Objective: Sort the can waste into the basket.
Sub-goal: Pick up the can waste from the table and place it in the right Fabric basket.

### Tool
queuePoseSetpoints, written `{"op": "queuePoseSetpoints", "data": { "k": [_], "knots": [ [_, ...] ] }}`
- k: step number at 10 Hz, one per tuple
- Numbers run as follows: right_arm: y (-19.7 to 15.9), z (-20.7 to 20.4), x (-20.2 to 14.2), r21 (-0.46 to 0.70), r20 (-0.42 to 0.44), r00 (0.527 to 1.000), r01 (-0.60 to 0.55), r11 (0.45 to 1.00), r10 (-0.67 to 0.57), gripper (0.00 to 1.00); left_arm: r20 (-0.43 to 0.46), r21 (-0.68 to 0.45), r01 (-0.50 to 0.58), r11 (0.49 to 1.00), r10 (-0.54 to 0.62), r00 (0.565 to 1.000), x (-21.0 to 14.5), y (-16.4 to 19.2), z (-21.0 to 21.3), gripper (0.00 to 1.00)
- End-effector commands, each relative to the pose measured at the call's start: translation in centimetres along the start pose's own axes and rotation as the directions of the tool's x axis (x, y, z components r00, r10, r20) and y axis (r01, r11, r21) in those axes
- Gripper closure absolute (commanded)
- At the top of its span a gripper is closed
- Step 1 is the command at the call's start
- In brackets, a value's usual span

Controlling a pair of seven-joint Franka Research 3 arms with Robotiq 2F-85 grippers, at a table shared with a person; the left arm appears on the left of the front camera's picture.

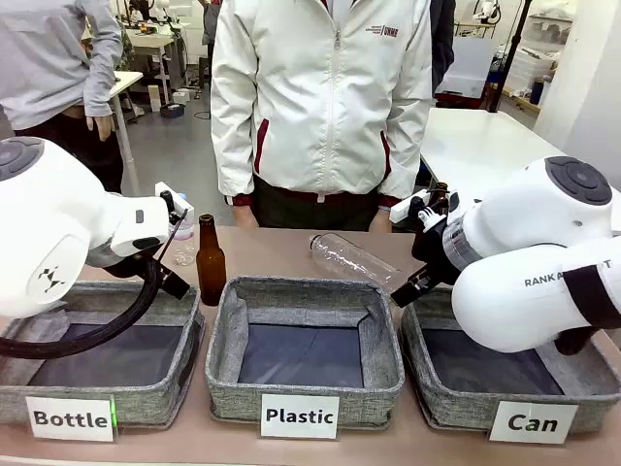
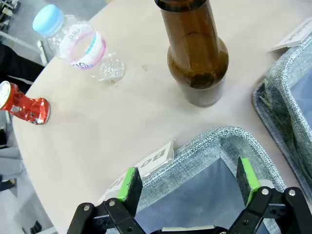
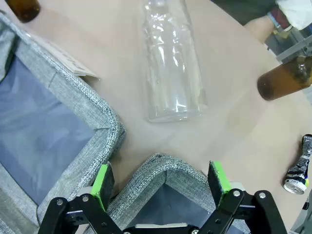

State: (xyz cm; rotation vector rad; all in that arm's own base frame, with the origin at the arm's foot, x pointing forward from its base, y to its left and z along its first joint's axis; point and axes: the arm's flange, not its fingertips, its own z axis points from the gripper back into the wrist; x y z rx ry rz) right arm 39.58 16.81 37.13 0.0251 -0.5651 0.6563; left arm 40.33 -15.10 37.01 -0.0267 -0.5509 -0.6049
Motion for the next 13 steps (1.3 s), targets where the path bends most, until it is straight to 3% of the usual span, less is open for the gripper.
{"op": "queuePoseSetpoints", "data": {
  "k": [1,13],
  "knots": [
    [0.0,0.0,0.0,0.0,0.0,1.0,0.0,1.0,0.0,0.0,0.0,0.0,0.0,1.0,0.0,1.0,0.0,0.0,0.01,0.0],
    [0.0,0.0,0.0,0.0,0.0,1.0,0.0,1.0,0.0,0.0,0.0,0.0,0.0,1.0,0.0,1.0,0.0,0.0,0.01,0.0]
  ]
}}
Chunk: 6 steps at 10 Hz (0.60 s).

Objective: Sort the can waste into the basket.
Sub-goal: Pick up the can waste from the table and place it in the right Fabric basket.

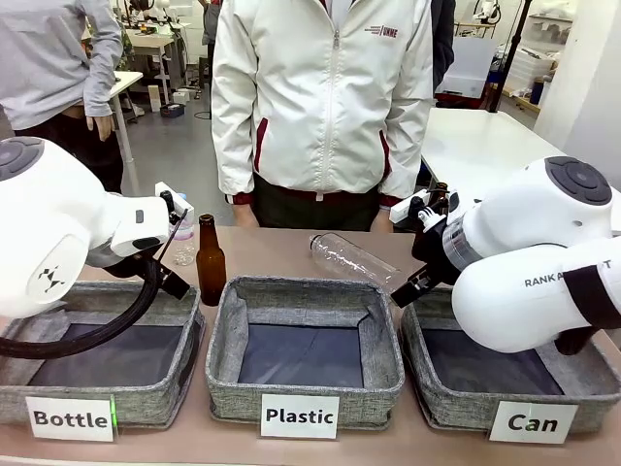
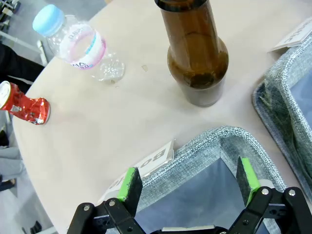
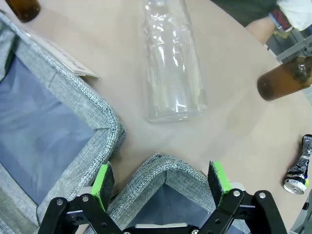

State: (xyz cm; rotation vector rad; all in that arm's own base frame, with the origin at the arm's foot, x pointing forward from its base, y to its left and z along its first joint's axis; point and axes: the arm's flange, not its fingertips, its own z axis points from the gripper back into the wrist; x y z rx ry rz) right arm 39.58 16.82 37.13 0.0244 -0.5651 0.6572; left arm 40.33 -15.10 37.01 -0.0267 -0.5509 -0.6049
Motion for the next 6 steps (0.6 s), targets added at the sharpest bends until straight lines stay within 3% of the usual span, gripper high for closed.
{"op": "queuePoseSetpoints", "data": {
  "k": [1,4,6],
  "knots": [
    [0.0,0.0,0.0,0.0,0.0,1.0,0.001,1.0,-0.001,0.0,0.0,0.0,0.0,1.0,0.0,1.0,0.0,0.0,0.0,0.0],
    [0.0,0.0,0.0,0.0,0.0,1.0,0.0,1.0,0.0,0.0,0.0,0.0,0.0,1.0,0.0,1.0,0.0,0.0,0.0,0.0],
    [0.1,1.8,0.5,0.034,0.001,1.0,-0.018,0.999,0.018,0.0,-0.044,-0.109,0.004,0.994,-0.009,0.999,0.2,-0.1,2.3,0.0]
  ]
}}
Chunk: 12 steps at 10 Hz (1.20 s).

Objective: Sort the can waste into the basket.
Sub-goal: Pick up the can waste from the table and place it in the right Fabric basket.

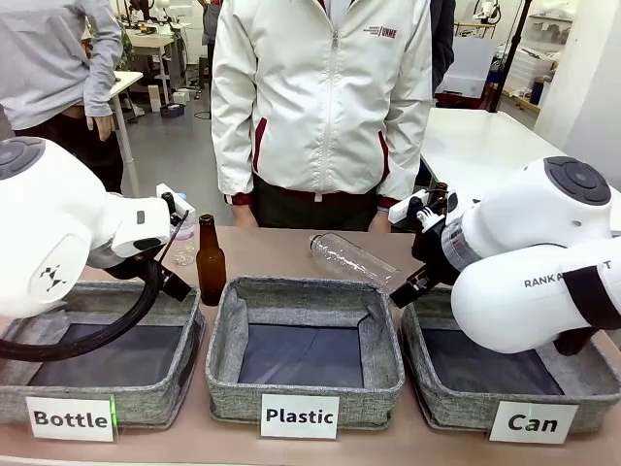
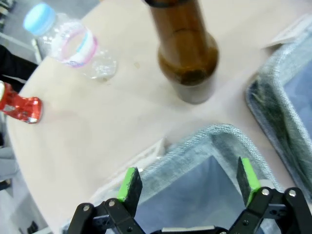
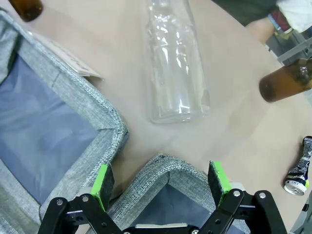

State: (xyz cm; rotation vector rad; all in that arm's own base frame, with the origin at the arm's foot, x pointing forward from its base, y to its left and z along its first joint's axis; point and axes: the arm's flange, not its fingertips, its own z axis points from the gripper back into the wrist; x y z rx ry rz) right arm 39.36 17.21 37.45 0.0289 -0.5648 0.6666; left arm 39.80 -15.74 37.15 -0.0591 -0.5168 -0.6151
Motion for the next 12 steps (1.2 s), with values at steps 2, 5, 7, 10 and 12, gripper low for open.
{"op": "queuePoseSetpoints", "data": {
  "k": [2,5,7,10,12],
  "knots": [
    [-0.9,7.3,0.4,0.127,0.006,1.0,0.019,0.992,-0.02,0.0,-0.038,-0.179,-0.059,0.982,0.053,0.998,1.6,-0.7,8.8,0.0],
    [-4.5,17.6,-3.7,0.347,-0.091,0.969,0.246,0.905,-0.229,0.0,0.026,-0.45,-0.087,0.889,0.11,0.994,-2.5,0.3,18.7,0.0],
    [-9.5,22.3,-9.6,0.443,0.036,0.915,0.345,0.827,-0.401,0.0,0.118,-0.538,-0.142,0.831,0.24,0.963,-7.0,6.2,23.6,0.0],
    [-16.4,24.7,-19.9,0.605,0.138,0.732,0.471,0.642,-0.667,0.0,0.143,-0.594,-0.364,0.718,0.539,0.83,-16.8,16.0,24.1,0.0],
    [-19.8,24.6,-25.1,0.724,0.182,0.582,0.466,0.509,-0.792,0.0,0.133,-0.642,-0.462,0.612,0.683,0.718,-21.9,19.5,22.2,0.0]
  ]
}}
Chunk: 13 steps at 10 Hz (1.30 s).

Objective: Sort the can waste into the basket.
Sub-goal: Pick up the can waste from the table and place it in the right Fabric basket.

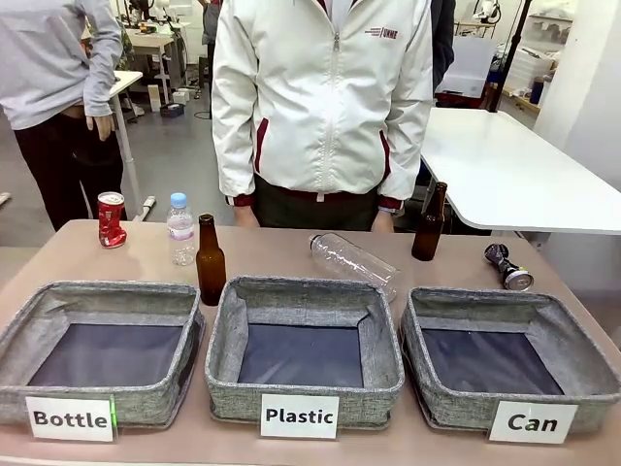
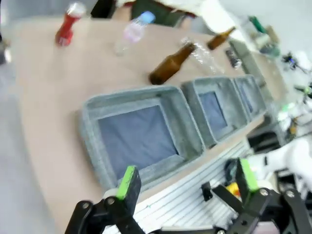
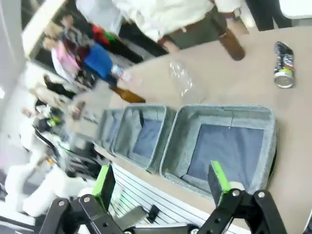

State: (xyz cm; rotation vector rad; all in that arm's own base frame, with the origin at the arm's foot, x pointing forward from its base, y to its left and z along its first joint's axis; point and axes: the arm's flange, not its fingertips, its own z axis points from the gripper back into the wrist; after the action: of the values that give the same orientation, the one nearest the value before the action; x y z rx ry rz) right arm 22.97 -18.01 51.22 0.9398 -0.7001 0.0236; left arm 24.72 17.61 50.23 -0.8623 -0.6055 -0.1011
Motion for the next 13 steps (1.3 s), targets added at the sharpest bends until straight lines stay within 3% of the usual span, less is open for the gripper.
{"op": "queuePoseSetpoints", "data": {
  "k": [1,4,5,6,13],
  "knots": [
    [-3.5,-0.2,-1.8,0.14,0.092,0.994,0.043,0.989,-0.056,0.0,0.064,-0.089,-0.078,0.993,0.084,0.994,-1.8,3.3,-1.4,0.0],
    [-7.0,0.1,-2.2,0.185,0.15,0.978,0.118,0.976,-0.146,0.0,0.136,-0.097,-0.162,0.982,0.175,0.975,-4.1,4.5,-2.7,0.0],
    [-6.1,1.9,-1.8,0.141,0.139,0.98,0.119,0.983,-0.139,0.0,0.143,-0.091,-0.167,0.982,0.178,0.974,-4.1,3.9,-3.0,0.0],
    [-6.1,1.9,-1.8,0.141,0.139,0.98,0.119,0.983,-0.139,0.0,0.118,-0.09,-0.17,0.981,0.18,0.977,-1.7,6.2,0.4,0.0],
    [-6.1,1.9,-1.8,0.141,0.139,0.98,0.119,0.983,-0.139,0.0,0.107,-0.076,-0.194,0.978,0.201,0.974,-2.0,6.1,0.4,0.0]
  ]
}}
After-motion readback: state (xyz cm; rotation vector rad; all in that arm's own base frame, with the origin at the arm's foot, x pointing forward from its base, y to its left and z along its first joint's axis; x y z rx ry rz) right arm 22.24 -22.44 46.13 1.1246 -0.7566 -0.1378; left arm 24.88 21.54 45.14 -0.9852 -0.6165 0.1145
